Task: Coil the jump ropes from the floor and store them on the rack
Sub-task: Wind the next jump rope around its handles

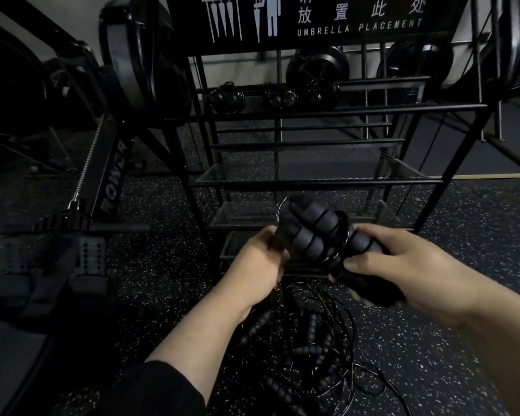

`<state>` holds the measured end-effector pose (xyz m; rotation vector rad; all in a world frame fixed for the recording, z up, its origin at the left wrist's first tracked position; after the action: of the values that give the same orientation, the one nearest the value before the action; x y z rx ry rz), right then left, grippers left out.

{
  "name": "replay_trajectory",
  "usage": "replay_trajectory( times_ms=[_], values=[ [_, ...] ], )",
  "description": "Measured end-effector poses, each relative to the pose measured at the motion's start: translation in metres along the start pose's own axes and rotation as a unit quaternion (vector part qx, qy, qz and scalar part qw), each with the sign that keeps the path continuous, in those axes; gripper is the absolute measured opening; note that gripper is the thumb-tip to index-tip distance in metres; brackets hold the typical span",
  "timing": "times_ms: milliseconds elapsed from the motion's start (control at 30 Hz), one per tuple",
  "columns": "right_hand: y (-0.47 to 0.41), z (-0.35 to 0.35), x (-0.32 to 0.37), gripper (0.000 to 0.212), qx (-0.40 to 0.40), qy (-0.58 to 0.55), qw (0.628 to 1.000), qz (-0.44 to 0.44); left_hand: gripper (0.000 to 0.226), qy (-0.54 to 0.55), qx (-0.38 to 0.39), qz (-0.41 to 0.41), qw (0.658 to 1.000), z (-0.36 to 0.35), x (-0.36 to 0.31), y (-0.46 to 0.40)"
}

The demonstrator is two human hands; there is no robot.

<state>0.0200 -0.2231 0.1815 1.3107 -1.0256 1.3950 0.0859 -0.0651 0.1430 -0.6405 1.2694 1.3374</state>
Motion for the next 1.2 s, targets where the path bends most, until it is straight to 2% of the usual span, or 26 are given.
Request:
replay_trajectory(
  times_ms=[67, 167, 233, 300, 367, 500, 567, 633, 667, 733, 800, 867, 900, 967, 1100, 1200],
  values=[
    [0.004, -0.001, -0.004, 0.028, 0.048, 0.03, 0.998, -0.024, 0.024, 0.018, 0.002, -0.016, 1.0, 0.003, -0.002, 0.001],
    [0.005, 0.002, -0.007, 0.025, 0.077, 0.062, 0.995, -0.029, 0.03, 0.029, 0.013, -0.026, 0.999, 0.005, -0.002, 0.0],
    [0.006, 0.002, -0.006, 0.02, 0.096, 0.073, 0.992, -0.034, 0.021, 0.103, 0.025, -0.011, 0.994, 0.007, 0.0, -0.003],
    [0.011, -0.004, -0.008, 0.015, 0.146, 0.087, 0.983, -0.063, 0.023, 0.144, -0.009, -0.002, 0.99, 0.017, 0.001, -0.005],
    [0.016, -0.005, -0.015, 0.008, 0.181, 0.136, 0.969, -0.096, 0.028, 0.096, -0.079, -0.017, 0.992, 0.035, -0.002, -0.007],
    [0.003, 0.027, -0.027, 0.015, 0.081, 0.318, 0.94, -0.098, 0.039, 0.008, -0.125, -0.012, 0.992, 0.059, -0.003, -0.008],
    [0.0, 0.035, -0.025, 0.017, 0.037, 0.316, 0.944, -0.086, 0.04, -0.106, -0.12, -0.009, 0.987, 0.054, -0.003, -0.011],
    [-0.001, 0.035, -0.02, 0.014, 0.014, 0.282, 0.956, -0.075, 0.025, -0.161, -0.091, -0.038, 0.982, 0.039, -0.008, -0.009],
    [-0.001, 0.034, -0.017, 0.012, 0.005, 0.267, 0.961, -0.068, 0.028, -0.155, -0.062, -0.048, 0.985, 0.029, -0.009, -0.008],
    [-0.001, 0.031, -0.013, 0.012, 0.003, 0.245, 0.968, -0.057, 0.05, -0.144, -0.017, -0.056, 0.988, 0.015, -0.007, -0.007],
    [0.0, 0.026, -0.016, 0.016, 0.023, 0.235, 0.97, -0.06, 0.078, -0.19, 0.008, -0.071, 0.979, 0.008, -0.008, -0.006],
    [0.002, 0.023, -0.018, 0.019, 0.047, 0.223, 0.972, -0.066, 0.094, -0.242, 0.051, -0.082, 0.965, 0.003, -0.007, -0.003],
    [0.003, 0.021, -0.017, 0.018, 0.056, 0.209, 0.974, -0.064, 0.093, -0.249, 0.08, -0.079, 0.962, -0.001, -0.004, -0.002],
    [0.003, 0.018, -0.014, 0.014, 0.064, 0.181, 0.98, -0.051, 0.076, -0.213, 0.116, -0.075, 0.967, -0.008, -0.002, 0.0],
    [0.003, 0.013, -0.005, 0.019, 0.023, 0.019, 0.999, -0.029, 0.024, -0.106, 0.071, -0.104, 0.986, 0.001, -0.012, -0.001],
    [0.001, 0.01, 0.003, 0.022, -0.004, -0.118, 0.993, 0.009, 0.015, 0.04, 0.034, -0.092, 0.994, 0.012, -0.021, 0.005]
  ],
)
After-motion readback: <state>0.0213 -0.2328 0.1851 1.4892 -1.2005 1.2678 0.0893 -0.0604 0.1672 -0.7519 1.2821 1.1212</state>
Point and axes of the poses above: each hand's wrist, its own y-axis away from the middle knuckle, its own z-axis out of the back of the hand, x = y × z, the point moved 10 cm from there along -y, towards the middle knuckle, and after that the axes turned 12 degrees about z, right-handed, at the moved point
